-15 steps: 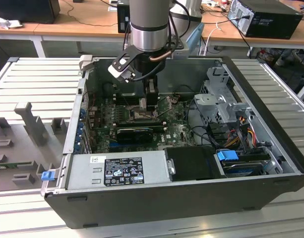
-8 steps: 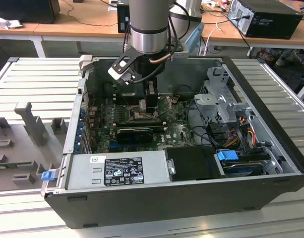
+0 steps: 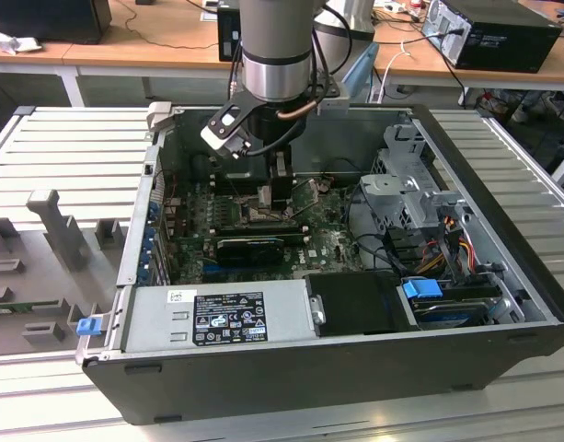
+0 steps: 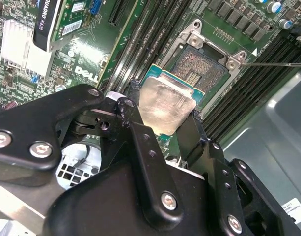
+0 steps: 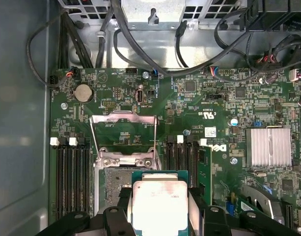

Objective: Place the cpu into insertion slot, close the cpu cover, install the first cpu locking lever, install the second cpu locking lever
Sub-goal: 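Place the cpu into insertion slot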

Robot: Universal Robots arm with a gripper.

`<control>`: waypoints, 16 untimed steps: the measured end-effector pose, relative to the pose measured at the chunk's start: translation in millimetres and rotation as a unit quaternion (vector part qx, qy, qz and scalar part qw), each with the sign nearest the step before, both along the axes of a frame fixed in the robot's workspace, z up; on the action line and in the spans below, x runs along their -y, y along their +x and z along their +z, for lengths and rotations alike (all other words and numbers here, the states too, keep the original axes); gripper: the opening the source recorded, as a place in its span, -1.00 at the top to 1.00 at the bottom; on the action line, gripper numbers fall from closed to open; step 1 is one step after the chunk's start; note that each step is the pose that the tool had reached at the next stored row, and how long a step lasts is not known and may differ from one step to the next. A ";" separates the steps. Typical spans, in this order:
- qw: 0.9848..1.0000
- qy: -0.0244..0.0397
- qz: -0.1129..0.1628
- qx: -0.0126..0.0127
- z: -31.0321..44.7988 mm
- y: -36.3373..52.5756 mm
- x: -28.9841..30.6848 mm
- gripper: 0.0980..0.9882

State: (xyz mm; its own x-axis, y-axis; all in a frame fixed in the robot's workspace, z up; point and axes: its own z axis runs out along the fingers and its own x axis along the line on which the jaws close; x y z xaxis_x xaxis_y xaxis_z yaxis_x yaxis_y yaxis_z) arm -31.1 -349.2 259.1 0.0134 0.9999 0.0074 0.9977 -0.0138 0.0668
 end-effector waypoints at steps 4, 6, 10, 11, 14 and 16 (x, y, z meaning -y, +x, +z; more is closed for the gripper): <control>1.000 0.000 0.000 0.000 -0.8 0.0 0.0 0.00; 1.000 0.000 0.000 0.000 -1.6 0.0 0.0 0.00; 1.000 0.000 0.000 0.000 -2.7 0.0 -0.8 0.00; 1.000 0.000 0.000 0.000 -3.2 0.0 -1.9 0.00; 1.000 0.000 0.000 0.000 -6.0 0.0 -6.7 0.00; 1.000 0.000 0.000 0.000 -9.1 -0.1 -7.7 0.00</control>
State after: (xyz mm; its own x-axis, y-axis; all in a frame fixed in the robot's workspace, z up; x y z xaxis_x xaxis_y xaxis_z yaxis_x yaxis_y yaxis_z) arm -31.2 -341.5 250.0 0.0134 0.9999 0.0074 0.9977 -0.0139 0.0668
